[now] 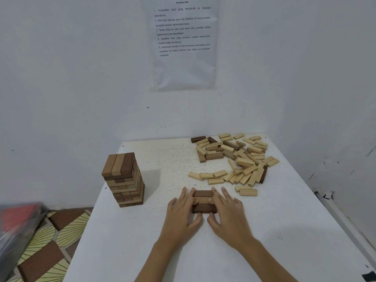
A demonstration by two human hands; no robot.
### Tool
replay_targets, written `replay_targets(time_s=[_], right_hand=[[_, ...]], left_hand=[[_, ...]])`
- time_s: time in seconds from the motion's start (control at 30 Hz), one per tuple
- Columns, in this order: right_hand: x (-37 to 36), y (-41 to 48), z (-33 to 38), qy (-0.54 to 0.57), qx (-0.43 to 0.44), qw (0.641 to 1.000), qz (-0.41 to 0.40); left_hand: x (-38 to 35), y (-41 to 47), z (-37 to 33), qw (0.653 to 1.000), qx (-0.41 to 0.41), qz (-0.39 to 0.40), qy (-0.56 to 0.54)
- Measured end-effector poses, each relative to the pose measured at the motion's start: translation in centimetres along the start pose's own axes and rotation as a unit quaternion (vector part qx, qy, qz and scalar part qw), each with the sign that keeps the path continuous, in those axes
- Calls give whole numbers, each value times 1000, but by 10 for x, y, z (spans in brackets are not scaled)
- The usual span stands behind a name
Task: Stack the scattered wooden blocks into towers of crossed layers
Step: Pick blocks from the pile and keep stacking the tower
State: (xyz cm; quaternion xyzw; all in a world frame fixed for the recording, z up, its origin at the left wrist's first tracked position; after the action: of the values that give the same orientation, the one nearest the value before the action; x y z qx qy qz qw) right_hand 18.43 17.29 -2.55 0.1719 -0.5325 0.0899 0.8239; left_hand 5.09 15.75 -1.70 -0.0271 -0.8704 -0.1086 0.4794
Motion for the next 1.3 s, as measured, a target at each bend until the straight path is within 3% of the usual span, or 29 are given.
replay_targets(time_s=[0.37,0.57,0.77,0.93,1.3], right_hand=[[7,10,-1,19,32,999,14],[16,18,-10,91,31,994,41],[15,24,-21,142,23,986,82],[14,22,-32,218,-7,973,73],[17,16,-30,263,-11,962,71]], left_hand=[[4,11,5,999,-42,1,-19],[7,13,20,990,8,35,-135],[4,19,25,987,35,45,-151],[4,17,29,982,53,58,-171],[10,12,26,965,82,48,-246]])
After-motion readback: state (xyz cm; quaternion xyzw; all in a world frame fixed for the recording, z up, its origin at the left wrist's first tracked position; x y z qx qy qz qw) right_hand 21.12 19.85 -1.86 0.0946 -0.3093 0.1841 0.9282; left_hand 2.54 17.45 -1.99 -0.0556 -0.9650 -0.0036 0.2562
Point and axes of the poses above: each hand's wrist, its own y-axis towards the middle knuckle, its own x-axis out of the back of the hand, z = x × y, the point moved 8 cm from there along y, towards the middle knuckle, and after that the axes turned 3 degrees about x, right-handed, at the moved point
